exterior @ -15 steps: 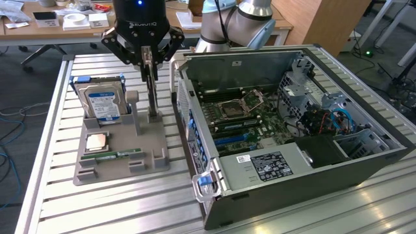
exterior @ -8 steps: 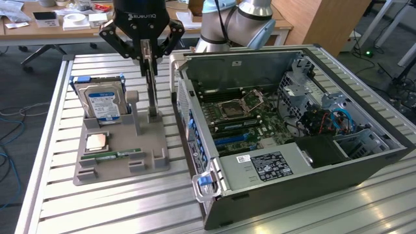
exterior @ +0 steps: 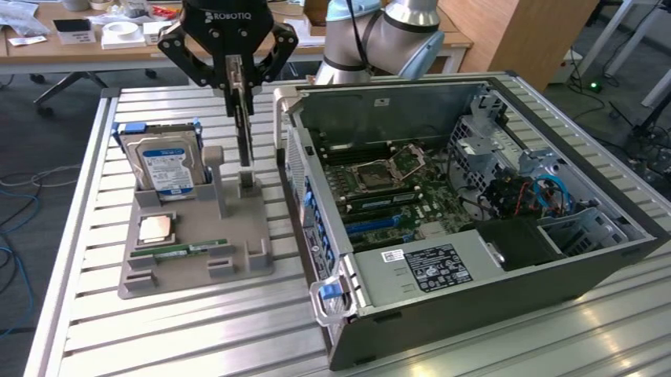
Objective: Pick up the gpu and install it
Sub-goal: 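Pick up the gpu and move the gpu toward the slot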
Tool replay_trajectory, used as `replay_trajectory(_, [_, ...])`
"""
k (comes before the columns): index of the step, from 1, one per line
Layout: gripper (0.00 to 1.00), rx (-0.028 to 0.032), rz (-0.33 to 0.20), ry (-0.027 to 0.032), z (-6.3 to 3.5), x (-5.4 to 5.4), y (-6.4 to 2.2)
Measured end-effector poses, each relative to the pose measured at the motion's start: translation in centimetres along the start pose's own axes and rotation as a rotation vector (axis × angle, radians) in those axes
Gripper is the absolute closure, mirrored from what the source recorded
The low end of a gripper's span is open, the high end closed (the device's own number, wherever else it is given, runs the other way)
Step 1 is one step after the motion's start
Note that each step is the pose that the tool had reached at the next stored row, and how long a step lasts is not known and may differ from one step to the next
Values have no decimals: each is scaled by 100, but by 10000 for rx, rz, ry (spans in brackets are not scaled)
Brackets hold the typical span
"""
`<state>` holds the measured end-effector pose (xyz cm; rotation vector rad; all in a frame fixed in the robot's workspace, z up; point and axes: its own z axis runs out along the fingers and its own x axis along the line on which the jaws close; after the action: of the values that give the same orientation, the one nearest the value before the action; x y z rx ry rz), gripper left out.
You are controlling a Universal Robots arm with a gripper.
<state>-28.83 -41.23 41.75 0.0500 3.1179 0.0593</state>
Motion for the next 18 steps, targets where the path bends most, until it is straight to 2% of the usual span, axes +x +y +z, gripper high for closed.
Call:
replay_trajectory(11, [74,1,-1,1,0,-29,1])
replay_trajectory(18, [74,0,0,1,3,-156,5])
